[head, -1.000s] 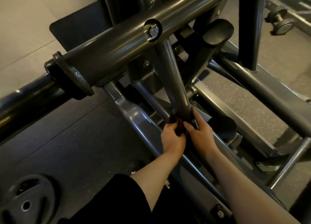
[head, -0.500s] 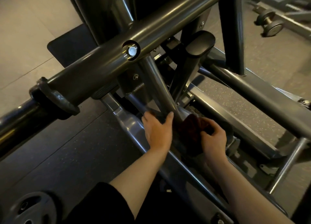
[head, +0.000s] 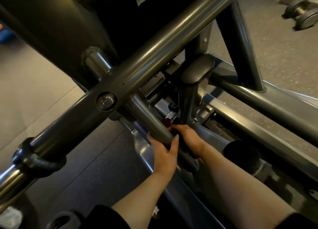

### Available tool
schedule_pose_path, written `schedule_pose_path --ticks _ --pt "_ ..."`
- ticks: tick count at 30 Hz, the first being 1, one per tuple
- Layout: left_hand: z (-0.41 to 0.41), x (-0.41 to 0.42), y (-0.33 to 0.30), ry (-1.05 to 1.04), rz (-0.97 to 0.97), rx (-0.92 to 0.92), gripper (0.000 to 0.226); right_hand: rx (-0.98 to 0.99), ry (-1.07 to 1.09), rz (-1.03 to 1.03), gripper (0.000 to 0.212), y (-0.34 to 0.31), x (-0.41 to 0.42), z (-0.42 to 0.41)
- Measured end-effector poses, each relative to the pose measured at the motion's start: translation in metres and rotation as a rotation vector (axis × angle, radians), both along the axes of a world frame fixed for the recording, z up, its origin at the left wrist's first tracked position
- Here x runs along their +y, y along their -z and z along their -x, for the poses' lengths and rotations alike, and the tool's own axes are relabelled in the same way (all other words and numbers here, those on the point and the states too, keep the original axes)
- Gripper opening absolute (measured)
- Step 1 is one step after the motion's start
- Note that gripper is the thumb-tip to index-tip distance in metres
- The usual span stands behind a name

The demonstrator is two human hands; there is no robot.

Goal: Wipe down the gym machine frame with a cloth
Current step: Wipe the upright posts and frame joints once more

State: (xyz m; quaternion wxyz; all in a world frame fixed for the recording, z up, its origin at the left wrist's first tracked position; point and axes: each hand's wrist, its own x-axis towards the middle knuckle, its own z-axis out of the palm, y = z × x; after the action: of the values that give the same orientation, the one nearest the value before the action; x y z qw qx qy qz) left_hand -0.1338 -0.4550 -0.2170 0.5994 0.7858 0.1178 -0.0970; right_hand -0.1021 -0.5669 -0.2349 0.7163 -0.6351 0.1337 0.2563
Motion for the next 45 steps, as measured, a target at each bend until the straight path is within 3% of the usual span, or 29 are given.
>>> schedule_pose_path --ticks 4,7,14,18,20,22,26,28,31,33,35,39,41,45 --pt "0.000 -0.001 0.000 0.006 -0.009 -0.007 0.071 -0.047 0.002 0.078 0.034 0.014 0.000 -0.002" --pt "-0.001 -0.002 -0.001 -0.004 -0.027 -0.006 0.071 -0.096 0.113 0.192 0.023 0.023 -0.005 0.024" --pt "0.000 -0.002 -0.005 -0.006 -0.079 -0.027 0.071 -0.145 0.456 0.483 0.026 0.021 0.007 0.076" --pt "0.012 0.015 -0.003 0.064 0.130 0.100 0.070 -0.268 0.687 0.417 0.028 -0.019 0.037 0.098" --pt "0.037 0.027 -0.008 0.028 0.282 0.192 0.047 -0.260 0.718 0.338 0.028 -0.028 0.052 0.106" --pt "0.060 0.043 -0.013 -0.050 0.403 0.239 0.026 -0.229 0.724 0.265 0.033 -0.031 0.068 0.112" --pt "0.063 0.069 -0.006 -0.083 0.468 0.305 0.033 -0.119 0.535 0.101 0.039 -0.037 0.104 0.112" --pt "0.044 0.082 0.004 -0.183 0.360 0.237 0.029 -0.242 0.550 0.395 0.037 -0.037 0.115 0.106" --pt "-0.001 0.103 0.016 -0.228 0.093 -0.018 0.045 -0.442 0.692 0.835 0.026 -0.028 0.114 0.089" --pt "-0.038 0.108 0.020 -0.080 -0.089 -0.201 0.055 -0.380 0.629 0.860 0.051 -0.021 0.111 0.077" --pt "-0.071 0.101 0.023 0.105 -0.297 -0.274 0.058 -0.347 0.521 0.875 0.072 -0.012 0.112 0.068" --pt "-0.097 0.097 0.042 0.328 -0.771 -0.360 0.042 -0.399 0.508 0.911 0.080 0.010 0.114 0.065" --pt "-0.094 0.104 0.051 0.294 -0.848 -0.308 0.041 -0.420 0.501 0.925 0.084 0.015 0.111 0.066" --pt "-0.077 0.111 0.054 0.129 -0.781 -0.161 0.041 -0.462 0.486 0.963 0.085 0.017 0.105 0.067"
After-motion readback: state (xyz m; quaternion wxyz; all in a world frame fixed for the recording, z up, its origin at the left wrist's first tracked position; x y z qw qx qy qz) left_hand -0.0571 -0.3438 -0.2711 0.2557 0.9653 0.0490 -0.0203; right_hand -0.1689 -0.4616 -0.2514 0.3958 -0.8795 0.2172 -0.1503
